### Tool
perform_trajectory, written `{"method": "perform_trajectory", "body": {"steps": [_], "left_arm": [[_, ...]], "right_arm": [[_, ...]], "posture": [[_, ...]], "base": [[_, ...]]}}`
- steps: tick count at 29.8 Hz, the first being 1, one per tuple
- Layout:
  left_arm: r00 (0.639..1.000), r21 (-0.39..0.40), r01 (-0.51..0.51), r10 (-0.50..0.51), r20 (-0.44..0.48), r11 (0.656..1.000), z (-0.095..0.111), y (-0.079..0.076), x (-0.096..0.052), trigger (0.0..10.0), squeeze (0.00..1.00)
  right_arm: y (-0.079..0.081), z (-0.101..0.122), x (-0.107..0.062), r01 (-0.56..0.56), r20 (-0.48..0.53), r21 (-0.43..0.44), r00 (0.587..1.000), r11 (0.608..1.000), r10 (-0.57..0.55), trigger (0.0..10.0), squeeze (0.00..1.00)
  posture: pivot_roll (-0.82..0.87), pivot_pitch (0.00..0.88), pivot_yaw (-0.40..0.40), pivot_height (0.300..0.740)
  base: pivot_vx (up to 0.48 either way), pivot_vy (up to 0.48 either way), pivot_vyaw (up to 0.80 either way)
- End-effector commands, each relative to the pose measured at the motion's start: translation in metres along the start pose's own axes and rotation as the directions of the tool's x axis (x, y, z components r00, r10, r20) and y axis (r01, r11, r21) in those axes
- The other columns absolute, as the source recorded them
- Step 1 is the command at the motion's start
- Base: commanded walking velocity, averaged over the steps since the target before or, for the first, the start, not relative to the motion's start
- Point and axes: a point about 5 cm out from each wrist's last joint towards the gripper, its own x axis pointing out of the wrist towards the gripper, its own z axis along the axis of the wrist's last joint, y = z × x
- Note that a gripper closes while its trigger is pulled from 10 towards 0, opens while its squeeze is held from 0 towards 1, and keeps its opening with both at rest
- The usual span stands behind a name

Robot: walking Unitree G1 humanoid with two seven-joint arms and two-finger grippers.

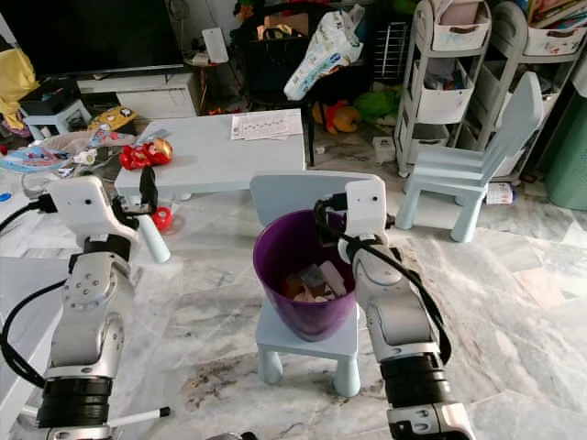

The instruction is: Picking trash to rubbish bin

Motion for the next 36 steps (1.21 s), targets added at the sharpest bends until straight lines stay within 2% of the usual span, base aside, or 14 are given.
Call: {"method": "perform_trajectory", "body": {"steps": [1,9,10,12,13,14,16,17,20,29,34,36], "left_arm": [[1.000,0.008,-0.006,0.006,0.010,1.000,0.002,-0.001,0.003,10.0,0.00],[1.000,-0.005,0.006,-0.007,-0.004,1.000,0.000,-0.003,0.001,10.0,0.00],[1.000,-0.006,0.012,-0.012,-0.007,1.000,0.000,-0.004,0.001,10.0,0.00],[1.000,-0.007,0.014,-0.014,-0.008,1.000,-0.001,-0.005,0.001,10.0,0.00],[1.000,-0.007,0.017,-0.017,-0.012,1.000,-0.002,-0.006,0.000,10.0,0.00],[0.999,-0.006,0.024,-0.024,-0.024,1.000,-0.005,-0.006,-0.002,10.0,0.00],[0.999,-0.006,0.028,-0.028,-0.031,1.000,-0.007,-0.007,-0.003,10.0,0.00],[0.999,-0.004,0.031,-0.032,-0.041,0.999,-0.010,-0.007,-0.005,10.0,0.00],[0.998,-0.001,0.035,-0.035,-0.059,0.999,-0.015,-0.008,-0.011,10.0,0.00],[0.998,-0.006,0.015,-0.015,-0.059,1.000,-0.014,-0.009,-0.013,10.0,0.00],[0.993,0.065,-0.098,0.102,-0.058,0.993,-0.013,0.002,-0.010,10.0,0.00],[0.992,0.073,-0.107,0.111,-0.060,0.992,-0.013,0.002,-0.010,10.0,0.00]], "right_arm": [[0.001,0.005,0.003,-0.008,0.015,0.002,1.000,1.000,0.008,10.0,1.00],[0.004,0.004,0.002,-0.014,0.017,0.003,1.000,1.000,0.014,10.0,1.00],[0.004,0.003,0.002,-0.012,0.016,0.002,1.000,1.000,0.012,10.0,0.96],[0.003,0.003,0.002,-0.010,0.017,0.002,1.000,1.000,0.010,10.0,0.96],[0.002,0.003,0.001,-0.007,0.016,-0.002,1.000,1.000,0.007,10.0,0.73],[0.002,0.001,0.000,-0.004,0.012,-0.002,1.000,1.000,0.004,10.0,0.07],[0.001,0.000,0.000,-0.003,0.010,-0.002,1.000,1.000,0.003,10.0,0.07],[0.002,0.000,-0.002,-0.009,0.012,-0.023,1.000,1.000,0.010,10.0,0.00],[0.005,-0.001,-0.005,-0.043,0.015,-0.065,0.999,0.997,0.044,10.0,0.00],[0.004,-0.002,-0.006,-0.049,0.009,-0.073,0.999,0.996,0.049,10.0,0.00],[0.000,0.005,-0.002,-0.044,0.030,-0.074,0.998,0.996,0.046,10.0,0.00],[0.001,0.006,-0.001,-0.046,0.038,-0.078,0.998,0.996,0.049,10.0,0.00]], "posture": [[0.00,0.000,0.088,0.740],[0.00,0.000,0.084,0.740],[0.00,0.000,0.083,0.740],[0.00,0.000,0.081,0.740],[0.00,0.000,0.080,0.740],[0.00,0.000,0.078,0.740],[0.00,0.000,0.078,0.740],[-0.01,0.000,0.076,0.740],[-0.01,0.000,0.073,0.740],[-0.01,0.000,0.063,0.740],[0.00,0.000,0.058,0.740],[0.00,0.000,0.056,0.740]], "base": [[0.000,0.000,0.00],[0.000,0.000,0.00],[0.000,0.000,0.00],[0.000,0.000,0.00],[0.000,0.000,0.00],[0.000,0.000,0.00],[0.000,0.000,0.00],[0.000,0.000,0.00],[0.000,0.000,0.80],[0.000,0.000,0.80],[0.000,0.000,0.80],[0.000,0.000,0.80]]}}
